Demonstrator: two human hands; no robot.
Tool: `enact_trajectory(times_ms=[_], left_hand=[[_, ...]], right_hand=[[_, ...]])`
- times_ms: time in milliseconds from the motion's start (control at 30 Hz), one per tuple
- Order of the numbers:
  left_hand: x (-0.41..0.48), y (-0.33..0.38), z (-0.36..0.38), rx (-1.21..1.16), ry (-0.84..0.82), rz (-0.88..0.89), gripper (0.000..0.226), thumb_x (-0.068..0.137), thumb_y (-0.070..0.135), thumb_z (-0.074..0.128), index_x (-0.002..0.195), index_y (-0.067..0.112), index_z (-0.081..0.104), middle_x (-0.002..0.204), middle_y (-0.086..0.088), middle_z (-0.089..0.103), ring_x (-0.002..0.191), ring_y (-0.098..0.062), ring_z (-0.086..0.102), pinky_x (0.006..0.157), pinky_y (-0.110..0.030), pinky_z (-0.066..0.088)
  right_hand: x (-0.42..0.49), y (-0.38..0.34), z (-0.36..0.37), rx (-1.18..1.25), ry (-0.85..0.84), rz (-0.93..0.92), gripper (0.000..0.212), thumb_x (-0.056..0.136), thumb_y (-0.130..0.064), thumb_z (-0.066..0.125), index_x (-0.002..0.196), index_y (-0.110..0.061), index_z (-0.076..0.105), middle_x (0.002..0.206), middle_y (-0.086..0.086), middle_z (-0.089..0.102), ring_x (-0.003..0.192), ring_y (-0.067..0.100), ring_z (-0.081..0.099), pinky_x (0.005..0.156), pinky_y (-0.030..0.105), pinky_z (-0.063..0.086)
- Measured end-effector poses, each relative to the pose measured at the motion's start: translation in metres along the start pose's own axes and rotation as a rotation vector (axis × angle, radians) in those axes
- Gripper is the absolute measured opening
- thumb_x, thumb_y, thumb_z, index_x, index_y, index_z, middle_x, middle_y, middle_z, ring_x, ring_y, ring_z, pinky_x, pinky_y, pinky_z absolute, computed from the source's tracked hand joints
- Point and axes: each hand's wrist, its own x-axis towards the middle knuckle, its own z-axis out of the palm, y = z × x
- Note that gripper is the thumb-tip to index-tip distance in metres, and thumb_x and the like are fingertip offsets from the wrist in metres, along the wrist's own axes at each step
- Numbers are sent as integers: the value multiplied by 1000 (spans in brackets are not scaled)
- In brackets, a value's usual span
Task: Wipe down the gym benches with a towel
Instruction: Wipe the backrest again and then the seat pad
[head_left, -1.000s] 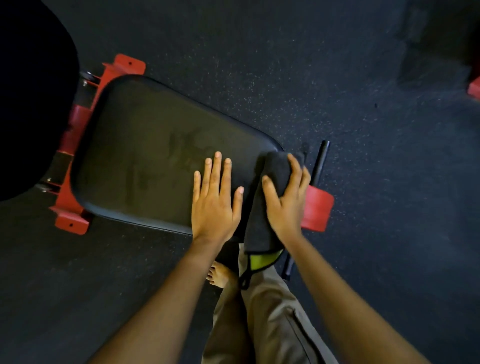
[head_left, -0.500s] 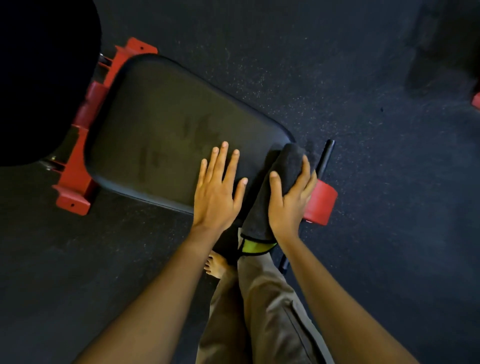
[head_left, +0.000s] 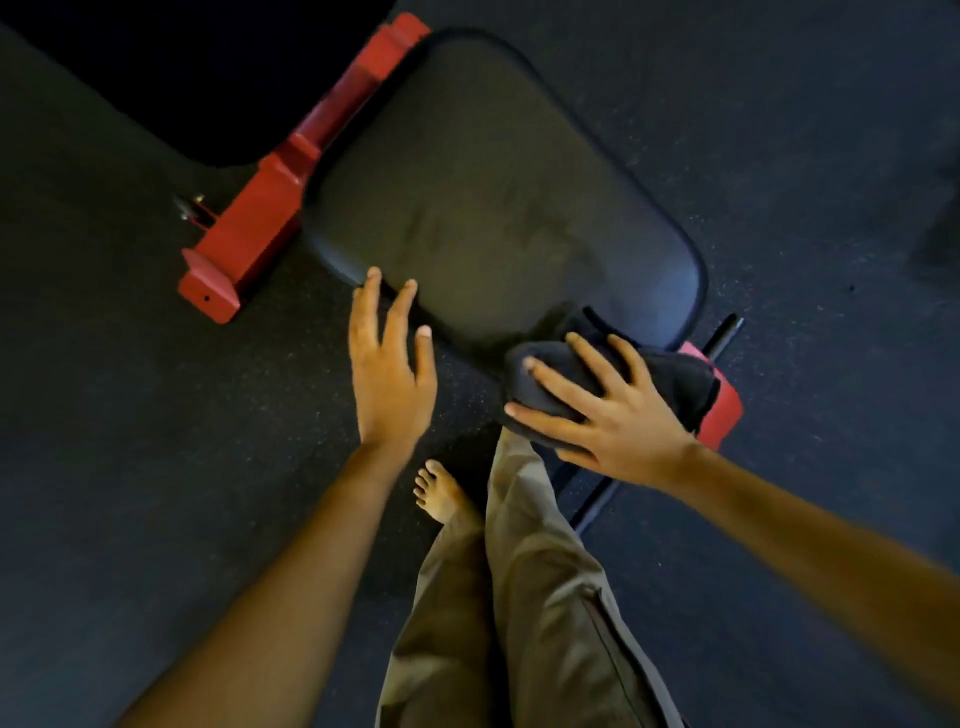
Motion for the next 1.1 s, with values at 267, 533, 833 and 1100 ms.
enact_trajectory(times_ms=[267, 533, 833, 1100], left_hand=[[-2, -4, -2, -193, -45, -25, 46, 98, 30, 38, 139, 10, 44, 155, -9, 20, 144, -32, 12, 115, -38, 17], [-6, -7, -6, -153, -95, 7, 48, 99, 29, 37, 144, 13, 35, 157, -9, 13, 145, -30, 5, 115, -33, 2], [-6, -11, -7, -88, -123, 18, 46, 100, 27, 33, 145, 18, 33, 157, -3, 12, 145, -24, 5, 115, -36, 4], [-8, -5, -1, -68, -104, -16, 48, 99, 27, 34, 145, 15, 33, 157, -5, 10, 144, -21, 2, 115, -35, 4]], right_hand=[[65, -31, -9, -248, -198, -130, 49, 82, -32, 67, 130, -25, 58, 147, 11, 41, 133, 45, 34, 98, 71, 33], [-19, 13, -9, -289, -195, -443, 66, 67, -30, 79, 130, -26, 59, 148, 8, 32, 133, 39, 32, 96, 72, 28], [53, -35, -3, -269, -162, -189, 53, 79, -30, 68, 131, -25, 58, 147, 8, 43, 133, 41, 30, 97, 68, 37], [32, 1, -12, -49, -83, -229, 62, 76, -39, 68, 135, -28, 50, 143, 9, 44, 129, 39, 37, 94, 65, 42]])
